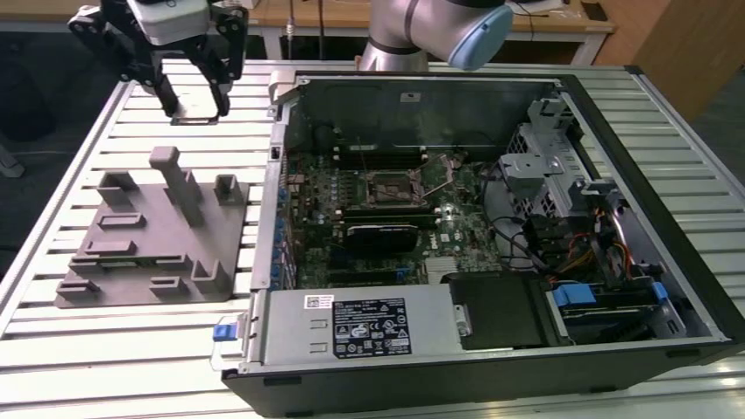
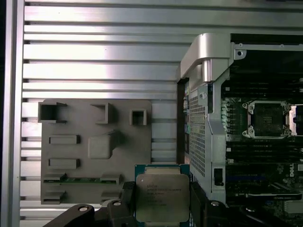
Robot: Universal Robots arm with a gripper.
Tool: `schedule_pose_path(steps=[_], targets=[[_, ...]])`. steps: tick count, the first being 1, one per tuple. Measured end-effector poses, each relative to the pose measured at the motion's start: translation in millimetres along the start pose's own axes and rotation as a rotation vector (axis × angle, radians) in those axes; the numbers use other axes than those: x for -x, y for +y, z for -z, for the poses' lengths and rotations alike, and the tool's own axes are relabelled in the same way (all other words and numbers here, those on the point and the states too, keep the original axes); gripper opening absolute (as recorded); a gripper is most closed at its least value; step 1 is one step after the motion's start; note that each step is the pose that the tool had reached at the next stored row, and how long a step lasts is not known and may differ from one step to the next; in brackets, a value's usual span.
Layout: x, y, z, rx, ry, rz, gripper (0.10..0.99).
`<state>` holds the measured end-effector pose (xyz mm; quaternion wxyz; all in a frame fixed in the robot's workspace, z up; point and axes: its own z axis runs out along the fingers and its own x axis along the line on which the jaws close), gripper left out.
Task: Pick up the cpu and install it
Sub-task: 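Pick up the cpu and move it towards the insertion slot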
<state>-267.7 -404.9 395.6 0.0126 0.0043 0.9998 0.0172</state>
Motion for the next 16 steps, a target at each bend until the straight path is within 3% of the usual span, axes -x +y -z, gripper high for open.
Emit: schedule_pose_path(steps=[16], targets=[[30.6,0.2,-0.8,0.0,0.0,0.0,0.541]])
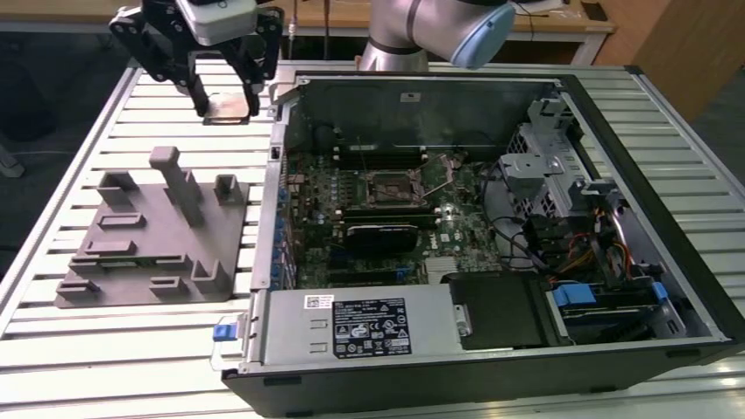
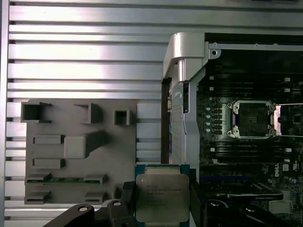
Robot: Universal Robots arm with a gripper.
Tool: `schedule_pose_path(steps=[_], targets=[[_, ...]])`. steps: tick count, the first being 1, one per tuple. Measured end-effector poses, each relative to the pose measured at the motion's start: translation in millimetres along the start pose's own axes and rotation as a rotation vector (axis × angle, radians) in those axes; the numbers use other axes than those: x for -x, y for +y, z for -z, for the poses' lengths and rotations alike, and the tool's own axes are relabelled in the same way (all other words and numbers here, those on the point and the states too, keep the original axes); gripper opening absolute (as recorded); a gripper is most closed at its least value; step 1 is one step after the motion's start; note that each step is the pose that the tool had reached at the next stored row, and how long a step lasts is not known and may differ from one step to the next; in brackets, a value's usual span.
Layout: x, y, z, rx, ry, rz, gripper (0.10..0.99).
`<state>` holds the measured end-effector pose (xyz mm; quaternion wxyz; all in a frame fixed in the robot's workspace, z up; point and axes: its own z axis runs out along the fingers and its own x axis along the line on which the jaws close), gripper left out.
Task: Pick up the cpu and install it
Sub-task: 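Pick up the cpu and move it towards the insertion slot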
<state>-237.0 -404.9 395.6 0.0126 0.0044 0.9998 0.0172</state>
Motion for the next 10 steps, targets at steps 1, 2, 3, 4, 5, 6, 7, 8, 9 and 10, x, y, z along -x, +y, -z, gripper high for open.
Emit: schedule_pose_path(steps=[1,2,3,4,5,6,7,8,9,10], targets=[[2.1,0.0,-0.1,0.0,0.0,0.0,0.541],[4.1,0.0,-0.1,0.0,0.0,0.0,0.541],[6.0,0.0,-0.2,0.0,0.0,0.0,0.541],[7.8,0.0,-0.2,0.0,-0.0001,0.0,0.541],[9.7,0.1,-0.3,0.0,0.0,0.0,0.541],[11.6,0.1,-0.3,0.0,-0.0001,0.0,0.541],[13.4,0.1,-0.4,0.0,-0.0001,0.0,0.541],[15.4,0.1,-0.4,0.0,0.0,0.0,0.541],[17.4,0.1,-0.5,0.0,0.0,0.0,0.541],[19.3,0.2,-0.5,0.0,0.0,0.0,0.541]])
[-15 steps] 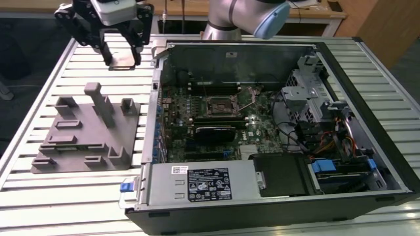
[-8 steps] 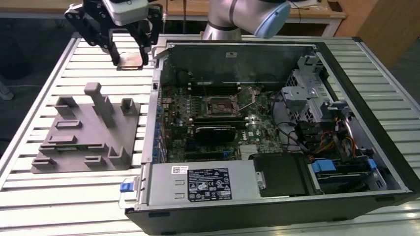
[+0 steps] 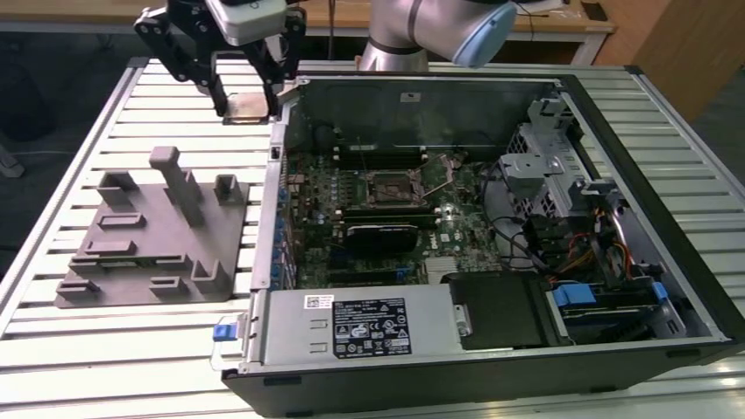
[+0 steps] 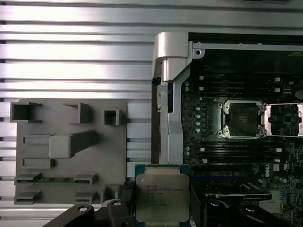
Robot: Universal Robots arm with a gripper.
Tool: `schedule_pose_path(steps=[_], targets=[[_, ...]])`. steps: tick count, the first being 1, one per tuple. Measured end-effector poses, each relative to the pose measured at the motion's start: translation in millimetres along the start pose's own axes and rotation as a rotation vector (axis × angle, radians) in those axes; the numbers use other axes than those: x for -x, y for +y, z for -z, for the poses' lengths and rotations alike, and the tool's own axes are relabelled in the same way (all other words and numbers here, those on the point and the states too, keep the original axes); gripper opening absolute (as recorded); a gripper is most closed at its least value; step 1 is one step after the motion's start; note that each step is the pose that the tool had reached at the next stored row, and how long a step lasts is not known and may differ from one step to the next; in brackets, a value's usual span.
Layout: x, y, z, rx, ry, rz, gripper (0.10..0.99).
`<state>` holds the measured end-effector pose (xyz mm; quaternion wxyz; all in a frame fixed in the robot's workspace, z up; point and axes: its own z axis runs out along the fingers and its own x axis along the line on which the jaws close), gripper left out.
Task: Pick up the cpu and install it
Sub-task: 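Pick up the cpu and move it towards the insertion slot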
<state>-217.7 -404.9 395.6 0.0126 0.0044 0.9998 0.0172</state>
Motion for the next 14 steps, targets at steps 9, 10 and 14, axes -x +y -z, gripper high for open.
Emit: schedule_pose_path(steps=[9,10,14], targets=[[18.5,0.1,-0.5,0.0,0.0,0.0,0.541],[20.6,0.2,-0.6,0.0,0.0,0.0,0.541],[29.4,0.2,-0.8,0.0,0.0,0.0,0.541]])
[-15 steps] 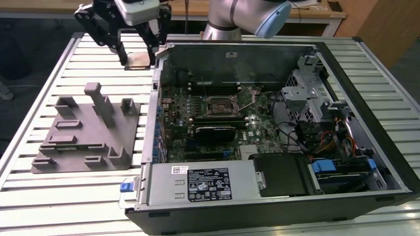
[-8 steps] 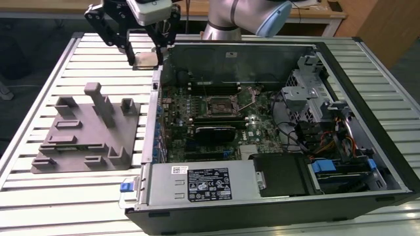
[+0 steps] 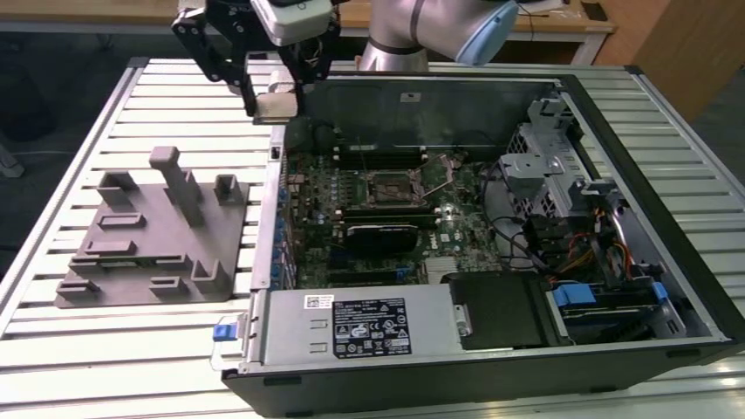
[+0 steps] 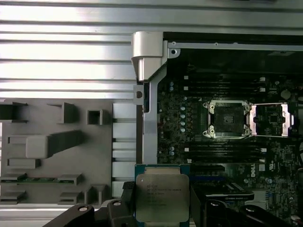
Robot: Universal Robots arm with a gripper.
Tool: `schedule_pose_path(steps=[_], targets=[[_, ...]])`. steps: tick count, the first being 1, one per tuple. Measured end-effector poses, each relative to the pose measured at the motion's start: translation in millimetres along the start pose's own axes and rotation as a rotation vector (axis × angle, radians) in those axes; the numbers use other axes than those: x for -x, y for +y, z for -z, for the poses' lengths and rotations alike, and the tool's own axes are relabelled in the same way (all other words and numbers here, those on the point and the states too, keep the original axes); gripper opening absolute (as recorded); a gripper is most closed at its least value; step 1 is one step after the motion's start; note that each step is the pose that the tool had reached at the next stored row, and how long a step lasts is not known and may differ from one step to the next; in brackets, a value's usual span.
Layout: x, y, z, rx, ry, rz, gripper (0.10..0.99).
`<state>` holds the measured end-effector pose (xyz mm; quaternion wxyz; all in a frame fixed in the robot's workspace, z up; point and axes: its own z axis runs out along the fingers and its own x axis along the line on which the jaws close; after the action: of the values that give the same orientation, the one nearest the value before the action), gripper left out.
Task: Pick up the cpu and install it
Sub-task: 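Pick up the cpu and move it towards the insertion slot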
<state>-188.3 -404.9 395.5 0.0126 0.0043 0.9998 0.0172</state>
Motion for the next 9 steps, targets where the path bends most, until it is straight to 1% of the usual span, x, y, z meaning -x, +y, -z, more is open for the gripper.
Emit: schedule_pose_path(steps=[9], targets=[[19.8,0.2,-0.6,0.0,0.0,0.0,0.541]])
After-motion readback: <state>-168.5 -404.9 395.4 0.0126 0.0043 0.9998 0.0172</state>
